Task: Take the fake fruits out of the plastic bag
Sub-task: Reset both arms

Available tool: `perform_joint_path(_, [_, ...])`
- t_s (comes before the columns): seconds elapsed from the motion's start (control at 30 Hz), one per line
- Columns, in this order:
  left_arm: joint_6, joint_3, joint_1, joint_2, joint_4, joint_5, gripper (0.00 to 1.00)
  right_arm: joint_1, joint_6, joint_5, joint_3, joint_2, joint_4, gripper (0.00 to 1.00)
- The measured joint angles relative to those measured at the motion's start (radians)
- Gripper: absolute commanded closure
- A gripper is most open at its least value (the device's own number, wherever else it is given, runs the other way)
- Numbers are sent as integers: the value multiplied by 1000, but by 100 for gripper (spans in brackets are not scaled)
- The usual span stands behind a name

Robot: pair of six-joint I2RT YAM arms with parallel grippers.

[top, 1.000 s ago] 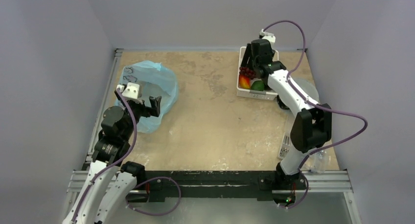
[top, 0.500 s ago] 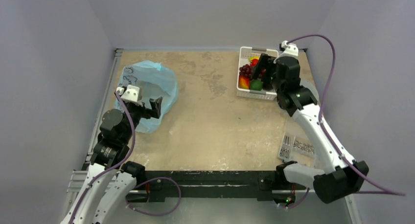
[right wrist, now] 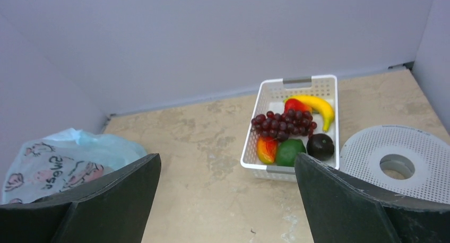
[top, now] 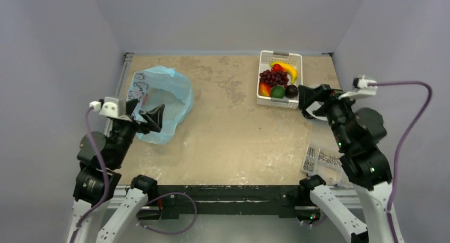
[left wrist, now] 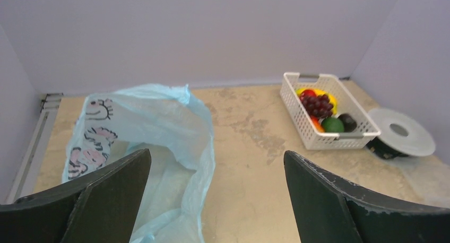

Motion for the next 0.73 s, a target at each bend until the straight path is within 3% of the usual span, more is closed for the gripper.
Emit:
perform_joint_path(0.3, [-82, 251, 0, -70, -82, 2, 3, 0, 2, 152, -24, -301, 10, 1])
perform_joint_path(0.73, [-106, 275, 0, -76, -178, -1, 3, 0, 5, 207, -36, -222, -40, 1])
